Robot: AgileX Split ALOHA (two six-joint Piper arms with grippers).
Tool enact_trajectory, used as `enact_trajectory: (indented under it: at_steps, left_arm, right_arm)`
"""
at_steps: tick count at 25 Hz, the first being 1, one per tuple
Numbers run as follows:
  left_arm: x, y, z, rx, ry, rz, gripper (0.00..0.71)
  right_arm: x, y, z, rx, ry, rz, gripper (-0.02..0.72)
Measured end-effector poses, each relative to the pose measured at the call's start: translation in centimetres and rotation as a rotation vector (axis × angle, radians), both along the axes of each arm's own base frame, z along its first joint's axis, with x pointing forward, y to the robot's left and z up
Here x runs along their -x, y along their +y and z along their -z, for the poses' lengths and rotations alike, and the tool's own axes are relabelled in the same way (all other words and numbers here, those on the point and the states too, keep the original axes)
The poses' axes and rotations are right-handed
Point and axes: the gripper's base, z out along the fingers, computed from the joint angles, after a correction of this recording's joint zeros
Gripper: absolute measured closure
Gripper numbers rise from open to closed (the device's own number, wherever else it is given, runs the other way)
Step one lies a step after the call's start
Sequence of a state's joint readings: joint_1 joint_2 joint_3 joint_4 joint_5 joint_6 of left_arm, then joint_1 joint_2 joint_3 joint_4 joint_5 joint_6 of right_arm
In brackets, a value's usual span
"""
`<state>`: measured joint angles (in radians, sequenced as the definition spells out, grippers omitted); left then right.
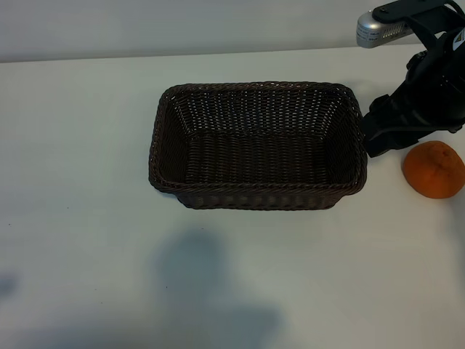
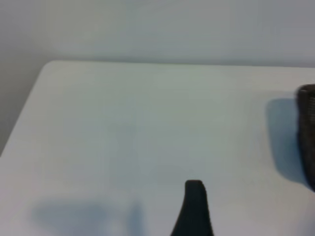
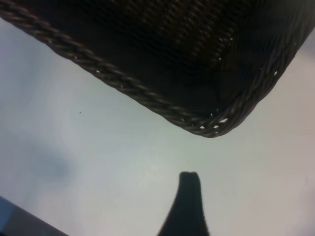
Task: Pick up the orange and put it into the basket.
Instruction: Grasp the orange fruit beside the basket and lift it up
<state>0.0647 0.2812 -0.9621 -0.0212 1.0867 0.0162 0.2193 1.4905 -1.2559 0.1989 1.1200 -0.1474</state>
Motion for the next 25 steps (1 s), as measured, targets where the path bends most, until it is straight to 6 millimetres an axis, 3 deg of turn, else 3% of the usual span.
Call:
enact_trajectory:
  at_steps: [6, 18, 22, 25]
  left_arm:
    - [1.7, 0.2, 0.8, -0.022, -0.029, 0.024, 0.114]
    - [-0.4, -0.2, 10.3, 0.016, 0.205, 0.067, 0.114]
    - [-0.6, -0.2, 12.2, 0.019, 0.243, 0.068, 0.114]
    - [-0.6, -0.2, 12.3, 0.018, 0.241, 0.067, 0.114]
  right_arm:
    - [0.0, 0.0, 0.0, 0.0, 0.001, 0.0, 0.108]
    - [0.0, 0.0, 0.0, 0.0, 0.002, 0.0, 0.108]
    - [0.1, 0.0, 0.0, 0.001, 0.006, -0.001, 0.108]
    - [0.1, 0.0, 0.0, 0.002, 0.011, -0.002, 0.108]
